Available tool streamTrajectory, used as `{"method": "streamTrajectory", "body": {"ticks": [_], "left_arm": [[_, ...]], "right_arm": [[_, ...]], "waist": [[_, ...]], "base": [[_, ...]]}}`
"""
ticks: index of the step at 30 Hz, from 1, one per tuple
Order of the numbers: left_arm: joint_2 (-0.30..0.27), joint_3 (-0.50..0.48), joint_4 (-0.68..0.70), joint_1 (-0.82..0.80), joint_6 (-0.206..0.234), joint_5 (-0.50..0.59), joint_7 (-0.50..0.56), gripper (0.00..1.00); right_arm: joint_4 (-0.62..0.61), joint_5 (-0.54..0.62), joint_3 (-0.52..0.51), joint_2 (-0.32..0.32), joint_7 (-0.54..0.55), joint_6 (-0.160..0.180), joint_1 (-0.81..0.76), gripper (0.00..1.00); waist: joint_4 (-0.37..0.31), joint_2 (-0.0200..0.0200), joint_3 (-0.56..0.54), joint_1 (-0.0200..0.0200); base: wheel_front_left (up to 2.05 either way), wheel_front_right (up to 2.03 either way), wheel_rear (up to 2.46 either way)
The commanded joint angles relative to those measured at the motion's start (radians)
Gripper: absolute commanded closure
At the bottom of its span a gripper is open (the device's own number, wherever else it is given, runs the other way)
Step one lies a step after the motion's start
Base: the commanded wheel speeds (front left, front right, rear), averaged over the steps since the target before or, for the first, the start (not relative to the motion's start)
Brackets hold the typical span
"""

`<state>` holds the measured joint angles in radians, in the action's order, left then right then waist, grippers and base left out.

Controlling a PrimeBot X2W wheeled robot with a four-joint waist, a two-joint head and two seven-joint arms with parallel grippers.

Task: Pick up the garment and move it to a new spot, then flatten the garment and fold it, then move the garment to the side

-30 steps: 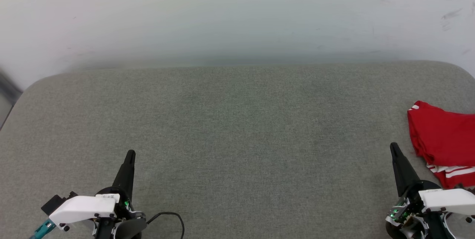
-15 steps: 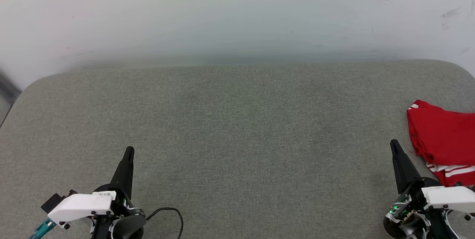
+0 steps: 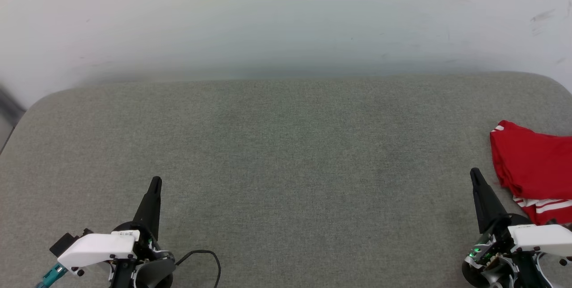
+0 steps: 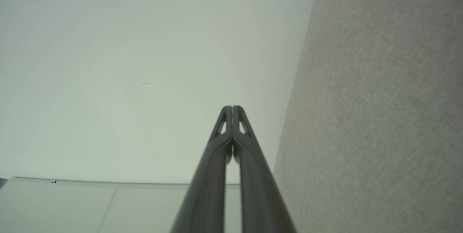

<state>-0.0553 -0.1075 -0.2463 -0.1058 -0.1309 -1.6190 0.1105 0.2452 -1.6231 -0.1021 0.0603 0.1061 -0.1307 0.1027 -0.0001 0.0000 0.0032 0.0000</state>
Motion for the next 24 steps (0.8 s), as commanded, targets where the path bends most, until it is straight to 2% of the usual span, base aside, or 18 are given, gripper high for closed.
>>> {"method": "streamTrajectory", "body": {"ticks": [1, 24], "left_arm": [[0.000, -0.003, 0.000, -0.007, -0.002, 0.002, 0.001, 1.00], [0.002, -0.005, 0.000, -0.007, -0.002, 0.004, 0.003, 1.00]], "right_arm": [[0.001, 0.002, -0.001, -0.003, 0.001, 0.000, 0.011, 1.00], [0.001, 0.004, -0.005, -0.006, 0.005, 0.000, 0.012, 1.00]], "waist": [[0.000, 0.0000, 0.000, 0.0000], [0.000, 0.0000, 0.000, 0.0000]], "base": [[0.00, 0.00, 0.00], [0.00, 0.00, 0.00]]}}
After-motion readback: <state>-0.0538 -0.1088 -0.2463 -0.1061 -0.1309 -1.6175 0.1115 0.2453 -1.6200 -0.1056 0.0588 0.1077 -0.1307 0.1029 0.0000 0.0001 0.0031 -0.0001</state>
